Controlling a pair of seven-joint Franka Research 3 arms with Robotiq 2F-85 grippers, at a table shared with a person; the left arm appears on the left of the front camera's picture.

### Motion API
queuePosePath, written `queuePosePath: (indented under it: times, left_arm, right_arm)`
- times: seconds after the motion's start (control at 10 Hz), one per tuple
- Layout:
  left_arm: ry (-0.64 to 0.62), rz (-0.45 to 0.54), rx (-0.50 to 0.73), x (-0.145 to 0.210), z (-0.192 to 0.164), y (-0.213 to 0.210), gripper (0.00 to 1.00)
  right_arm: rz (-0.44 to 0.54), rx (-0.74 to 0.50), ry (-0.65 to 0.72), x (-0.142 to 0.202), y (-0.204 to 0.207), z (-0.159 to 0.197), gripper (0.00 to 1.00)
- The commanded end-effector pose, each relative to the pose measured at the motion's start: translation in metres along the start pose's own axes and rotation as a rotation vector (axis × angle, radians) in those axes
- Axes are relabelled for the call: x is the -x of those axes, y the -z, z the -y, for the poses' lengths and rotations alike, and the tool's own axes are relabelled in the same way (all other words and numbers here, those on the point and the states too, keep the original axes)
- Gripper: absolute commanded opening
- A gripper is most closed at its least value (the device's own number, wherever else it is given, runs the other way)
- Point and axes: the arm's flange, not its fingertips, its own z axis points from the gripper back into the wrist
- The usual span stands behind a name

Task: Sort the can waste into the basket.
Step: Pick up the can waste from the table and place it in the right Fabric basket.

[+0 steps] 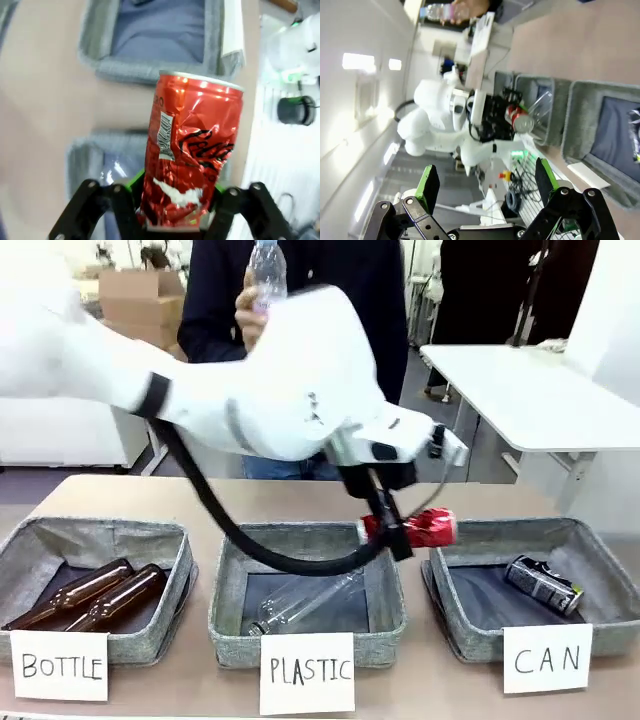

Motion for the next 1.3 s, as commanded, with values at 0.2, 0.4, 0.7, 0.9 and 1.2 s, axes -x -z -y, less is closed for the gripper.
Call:
queuePosePath:
  times: [0.2,0.4,0.7,0.9,1.2]
  left_arm:
    - [0.110,0.037,-0.058,-0.096,0.013,0.074,0.33]
    - [0.106,0.111,-0.054,-0.142,-0.015,0.097,0.33]
    - [0.116,0.085,-0.047,-0.138,-0.031,0.092,0.33]
    - [0.116,0.077,-0.024,-0.130,-0.024,0.097,0.91]
    - [0.120,0.068,-0.016,-0.132,-0.025,0.099,1.00]
  right_arm:
    - [0.052,-0.008,0.034,0.010,-0.019,0.015,1.00]
    - [0.052,-0.008,0.034,0.010,-0.019,0.015,1.00]
    - [0.052,-0.008,0.034,0.010,-0.019,0.015,1.00]
    - [0.052,-0.008,0.034,0.010,-0.019,0.015,1.00]
    - [0.052,-0.008,0.034,0.010,-0.019,0.015,1.00]
